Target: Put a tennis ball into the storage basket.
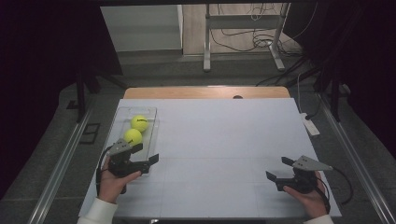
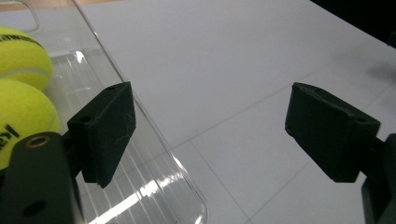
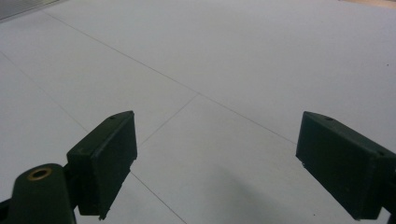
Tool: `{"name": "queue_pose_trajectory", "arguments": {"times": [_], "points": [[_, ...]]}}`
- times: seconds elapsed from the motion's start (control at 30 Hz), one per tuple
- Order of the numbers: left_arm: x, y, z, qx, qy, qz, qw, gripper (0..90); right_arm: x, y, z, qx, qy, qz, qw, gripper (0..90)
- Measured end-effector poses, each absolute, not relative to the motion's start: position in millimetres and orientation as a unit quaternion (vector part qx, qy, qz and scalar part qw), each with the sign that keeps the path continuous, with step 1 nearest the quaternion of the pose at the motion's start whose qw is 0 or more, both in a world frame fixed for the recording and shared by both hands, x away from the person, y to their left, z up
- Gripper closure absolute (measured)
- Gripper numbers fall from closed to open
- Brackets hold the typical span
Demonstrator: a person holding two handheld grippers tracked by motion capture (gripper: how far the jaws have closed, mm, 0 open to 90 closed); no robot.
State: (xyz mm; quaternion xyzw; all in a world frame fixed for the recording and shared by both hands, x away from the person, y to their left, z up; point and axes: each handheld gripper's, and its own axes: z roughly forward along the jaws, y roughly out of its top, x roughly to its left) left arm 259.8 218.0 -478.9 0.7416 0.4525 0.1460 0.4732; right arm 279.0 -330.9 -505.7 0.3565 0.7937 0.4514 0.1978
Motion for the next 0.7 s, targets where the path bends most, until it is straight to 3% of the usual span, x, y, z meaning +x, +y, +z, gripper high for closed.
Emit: {"name": "queue_pose_trajectory", "arguments": {"times": [0.7], "points": [[252.8, 206.4, -493.6, 0.756, 0.436, 0.157, 0.463, 16.2, 277.2, -333.6, -505.3, 0.356, 0.793, 0.453, 0.2, 13.1]]}}
